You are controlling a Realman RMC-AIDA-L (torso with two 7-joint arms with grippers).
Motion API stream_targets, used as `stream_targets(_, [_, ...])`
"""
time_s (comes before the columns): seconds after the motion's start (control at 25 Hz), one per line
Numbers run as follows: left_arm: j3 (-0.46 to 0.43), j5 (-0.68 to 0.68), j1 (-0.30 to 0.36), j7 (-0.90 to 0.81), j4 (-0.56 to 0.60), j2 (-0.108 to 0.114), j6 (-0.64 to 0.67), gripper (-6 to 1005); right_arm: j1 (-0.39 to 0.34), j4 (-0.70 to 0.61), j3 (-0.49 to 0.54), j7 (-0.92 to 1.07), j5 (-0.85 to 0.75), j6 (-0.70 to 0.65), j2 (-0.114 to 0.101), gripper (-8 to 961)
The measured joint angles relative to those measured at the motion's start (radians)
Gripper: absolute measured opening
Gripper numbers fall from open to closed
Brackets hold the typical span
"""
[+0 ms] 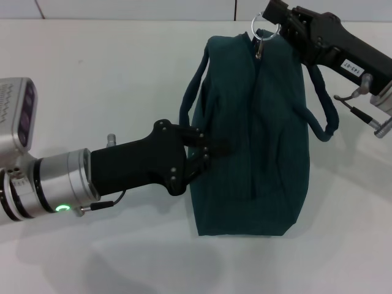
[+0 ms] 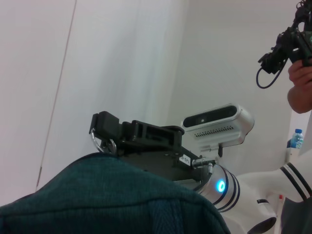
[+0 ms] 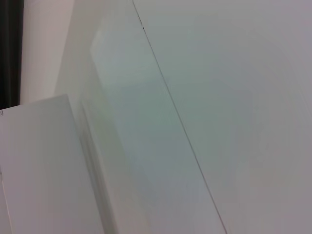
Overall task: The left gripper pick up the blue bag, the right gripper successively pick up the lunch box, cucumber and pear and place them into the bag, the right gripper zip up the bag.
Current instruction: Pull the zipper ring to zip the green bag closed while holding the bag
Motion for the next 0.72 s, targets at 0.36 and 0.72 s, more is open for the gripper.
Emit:
stream_targets(0.36, [0.001, -0.001, 0.006, 0.017, -0.001, 0.002, -0.010, 76, 0.001, 0.005, 0.026, 0.012, 0.001, 0.015, -0.001, 11])
stream_targets(0.72, [0.000, 0.000, 0.019, 0.024, 0.000, 0.002, -0.006, 80, 0.002, 0.006, 0.038, 0.019, 0.003, 0.085, 0.000, 11])
